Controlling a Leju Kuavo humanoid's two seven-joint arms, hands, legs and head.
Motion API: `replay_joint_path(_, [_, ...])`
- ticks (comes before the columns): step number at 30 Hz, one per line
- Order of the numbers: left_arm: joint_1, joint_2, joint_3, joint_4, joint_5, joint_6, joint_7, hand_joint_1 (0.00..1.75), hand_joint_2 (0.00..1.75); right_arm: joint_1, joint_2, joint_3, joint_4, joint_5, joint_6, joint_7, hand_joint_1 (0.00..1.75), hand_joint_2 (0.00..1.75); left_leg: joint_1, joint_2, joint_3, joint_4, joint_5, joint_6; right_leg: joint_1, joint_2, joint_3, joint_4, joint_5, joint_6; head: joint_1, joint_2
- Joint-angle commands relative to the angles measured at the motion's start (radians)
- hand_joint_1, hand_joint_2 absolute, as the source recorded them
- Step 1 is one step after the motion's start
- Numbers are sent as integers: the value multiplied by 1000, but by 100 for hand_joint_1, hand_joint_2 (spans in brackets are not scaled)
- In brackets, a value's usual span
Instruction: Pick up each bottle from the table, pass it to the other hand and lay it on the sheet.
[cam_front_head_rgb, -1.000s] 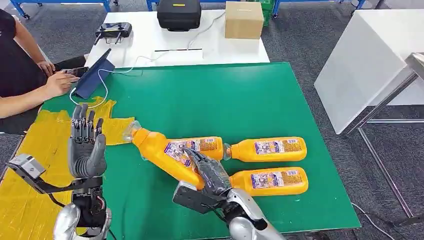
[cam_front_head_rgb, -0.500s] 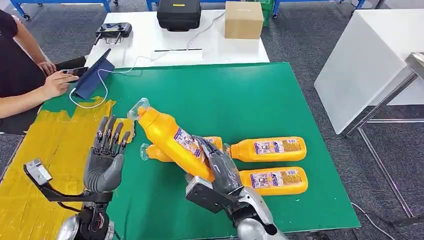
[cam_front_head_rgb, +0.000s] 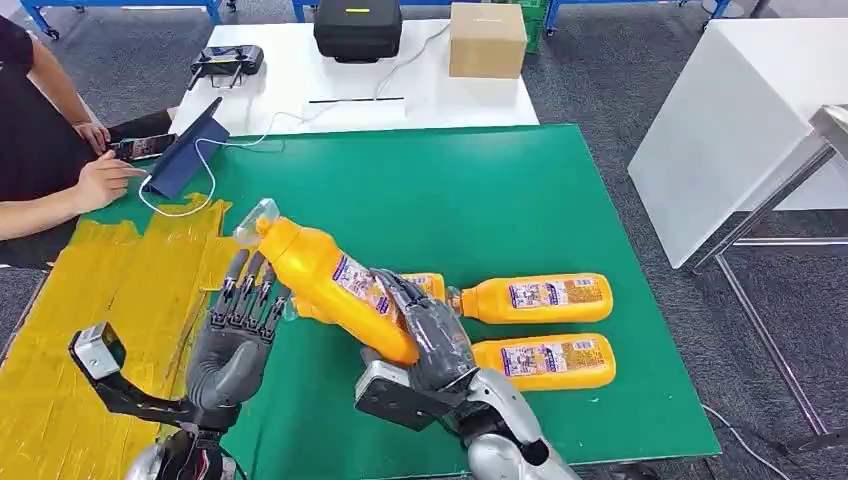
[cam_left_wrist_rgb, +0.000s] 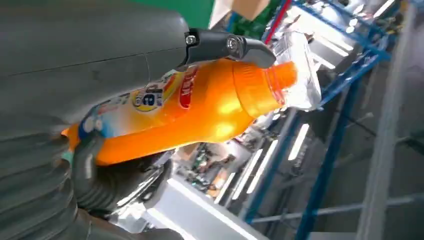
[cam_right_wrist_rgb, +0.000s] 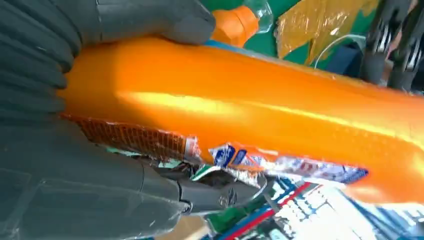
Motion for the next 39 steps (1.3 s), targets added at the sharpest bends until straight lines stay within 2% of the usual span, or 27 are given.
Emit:
replay_joint_path(1, [-76,10,-29,94,-29,15,1,0,175,-164,10,265,182,-28,85,10,175,175,0,1,3,-2,0,-1,0,0,2,-1,0,0,0,0])
replay_joint_path(13, [-81,-17,-48,60,-177,89,-29,0,175,-190,14,313,207,-84,102,28,175,175,0,-1,2,-1,0,-1,0,-2,2,-1,0,0,0,0])
replay_joint_path(14, [-78,-20,-47,55,-180,89,-34,175,175,-190,14,313,211,-88,102,32,175,175,0,-1,1,-1,0,0,1,-2,2,-1,0,0,0,0])
replay_joint_path(34, [-65,-18,-32,29,-201,50,-74,175,175,-164,-6,261,205,-97,50,47,175,175,0,-2,1,-1,0,0,0,-3,1,-1,0,0,0,0])
replay_joint_path(37, [-74,-17,-4,27,-289,92,-101,175,175,-110,-16,193,171,-92,8,48,175,175,1,-3,1,-1,0,-1,1,-4,2,-1,-1,0,0,0])
replay_joint_path(38, [-81,-18,11,29,-329,120,-109,175,175,-92,-20,168,155,-89,-10,48,80,175,1,-3,1,-1,0,0,1,-4,1,-1,-1,0,0,0])
replay_joint_path(39, [-90,-14,30,31,-364,142,-114,175,175,-76,-25,147,140,-84,-22,51,0,175,1,-4,1,-1,0,-1,1,-6,3,-1,-1,0,0,0])
